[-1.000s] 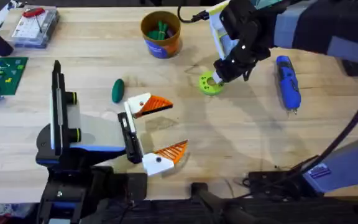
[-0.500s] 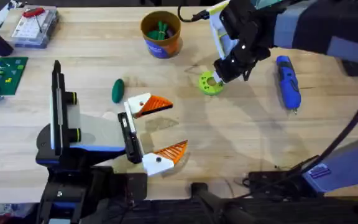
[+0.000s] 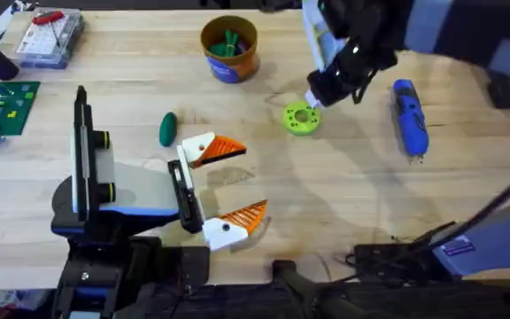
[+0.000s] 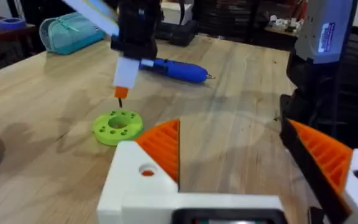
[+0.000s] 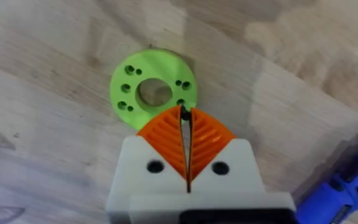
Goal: Pick up the gripper from the table and insert it into the empty holder that is missing its gripper. Then pick up a screw, insert it into the mounting hole, and use the screwdriver to tighten it. Finally, clean up the table by picking up the vegetable and placing it into the bucket.
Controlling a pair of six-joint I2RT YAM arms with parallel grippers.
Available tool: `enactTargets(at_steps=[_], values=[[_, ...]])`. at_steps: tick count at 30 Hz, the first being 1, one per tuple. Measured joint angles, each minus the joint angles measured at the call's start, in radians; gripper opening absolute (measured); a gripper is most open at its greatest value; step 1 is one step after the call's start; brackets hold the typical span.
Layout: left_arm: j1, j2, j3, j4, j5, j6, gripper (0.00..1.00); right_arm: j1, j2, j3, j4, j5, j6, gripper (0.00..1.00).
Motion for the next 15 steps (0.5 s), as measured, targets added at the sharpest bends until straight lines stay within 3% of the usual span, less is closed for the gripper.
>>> enactTargets(at_steps=[8,15], values=[[0.0,0.0,0.0,0.0,0.0,0.0,0.995,0.003,-0.084,0.142,-0.14,0.0,0.0,0.004],[0.0,0.0,0.0,0.0,0.0,0.0,0.995,0.054,-0.095,0.36,-0.325,0.001,-0.026,0.004]])
